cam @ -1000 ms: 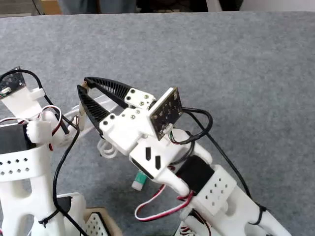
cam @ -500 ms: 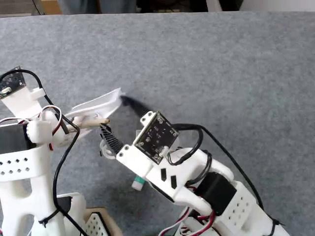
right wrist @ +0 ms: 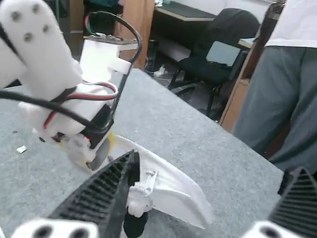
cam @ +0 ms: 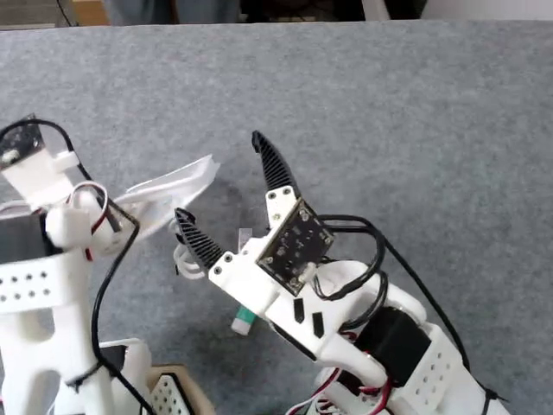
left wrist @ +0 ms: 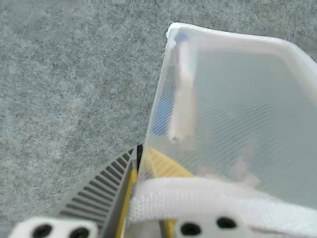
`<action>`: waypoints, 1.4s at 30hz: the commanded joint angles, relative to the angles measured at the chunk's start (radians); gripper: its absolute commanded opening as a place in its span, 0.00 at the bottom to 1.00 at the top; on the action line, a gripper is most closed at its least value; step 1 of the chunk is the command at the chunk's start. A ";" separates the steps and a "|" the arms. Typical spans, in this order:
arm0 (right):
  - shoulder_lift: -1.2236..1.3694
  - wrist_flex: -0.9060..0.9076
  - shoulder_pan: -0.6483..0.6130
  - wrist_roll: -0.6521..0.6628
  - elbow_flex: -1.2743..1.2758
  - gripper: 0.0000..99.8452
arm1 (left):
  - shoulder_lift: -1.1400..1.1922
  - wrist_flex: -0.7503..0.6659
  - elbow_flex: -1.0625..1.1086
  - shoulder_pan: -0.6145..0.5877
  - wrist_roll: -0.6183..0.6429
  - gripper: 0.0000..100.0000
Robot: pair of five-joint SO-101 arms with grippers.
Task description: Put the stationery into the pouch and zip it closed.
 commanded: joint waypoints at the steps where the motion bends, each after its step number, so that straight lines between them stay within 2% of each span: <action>1: -0.012 0.003 0.063 0.002 -0.068 0.43 | -0.049 0.014 -0.143 0.068 0.006 0.03; 5: -0.013 0.031 0.173 0.002 -0.077 0.43 | -0.066 0.014 -0.254 0.104 0.025 0.03; 10: -0.015 0.195 0.270 0.000 -0.073 0.43 | -0.063 0.014 -0.377 0.108 0.092 0.03; 13: -0.005 0.322 0.298 -0.006 -0.053 0.43 | -0.063 0.014 -0.325 0.091 0.135 0.03; 18: -0.005 0.491 0.354 -0.137 0.018 0.43 | -0.048 0.011 -0.174 -0.041 0.138 0.03; 26: -0.004 0.520 0.358 -0.249 0.156 0.43 | 0.081 0.011 -0.097 -0.131 0.137 0.03; 31: 0.031 0.417 0.353 -0.262 0.231 0.43 | 0.181 0.011 -0.101 -0.133 0.135 0.03; 35: 0.206 0.354 0.345 -0.341 0.191 0.43 | 0.196 0.011 -0.120 -0.128 0.135 0.03; 42: 0.654 0.385 0.192 -0.433 -0.042 0.43 | 0.199 0.011 -0.119 -0.125 0.135 0.03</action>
